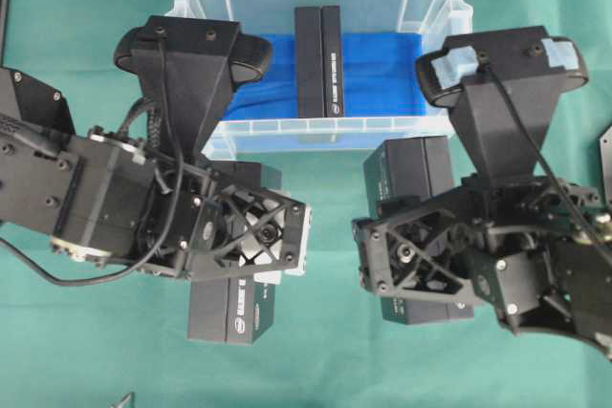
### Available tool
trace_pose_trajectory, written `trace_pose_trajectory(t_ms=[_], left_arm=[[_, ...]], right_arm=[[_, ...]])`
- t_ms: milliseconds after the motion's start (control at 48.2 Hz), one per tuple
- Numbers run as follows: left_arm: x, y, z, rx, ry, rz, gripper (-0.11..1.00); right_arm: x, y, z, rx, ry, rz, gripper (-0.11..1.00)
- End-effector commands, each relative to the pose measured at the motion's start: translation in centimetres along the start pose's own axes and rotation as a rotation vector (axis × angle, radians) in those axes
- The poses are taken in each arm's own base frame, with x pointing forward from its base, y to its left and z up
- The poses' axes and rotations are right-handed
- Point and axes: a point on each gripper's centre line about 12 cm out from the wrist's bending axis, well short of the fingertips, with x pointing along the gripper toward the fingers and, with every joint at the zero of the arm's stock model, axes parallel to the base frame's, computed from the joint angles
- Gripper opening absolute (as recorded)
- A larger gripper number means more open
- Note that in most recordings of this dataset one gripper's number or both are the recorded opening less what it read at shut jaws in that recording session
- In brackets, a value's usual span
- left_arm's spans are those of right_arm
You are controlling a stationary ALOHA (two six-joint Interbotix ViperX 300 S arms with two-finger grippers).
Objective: Take the box out of the case with both arms.
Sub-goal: 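Lower both held box pairs onto the green cloth in front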
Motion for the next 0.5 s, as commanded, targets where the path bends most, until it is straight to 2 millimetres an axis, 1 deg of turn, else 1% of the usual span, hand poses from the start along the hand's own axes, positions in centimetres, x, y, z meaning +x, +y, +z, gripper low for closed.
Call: trace_pose_trajectory(t_ms=[0, 291, 477], left_arm=[[-1.64, 0.29, 0.23, -0.007, 0.003, -0.046, 0.63], [-1.68, 0.27, 0.29, -0.009, 0.003, -0.047, 0.63], [-1.47, 0.25, -0.03, -0.008, 0.004, -0.043, 0.63]], right_arm=[[-1.47, -0.17, 0.45, 0.009, 0.01, 0.041, 0.65], [-1.47, -0.17, 0.45, 0.009, 0.01, 0.041, 0.65], [-1.22, -0.15, 0.38, 0.008, 0.006, 0.033, 0.65]])
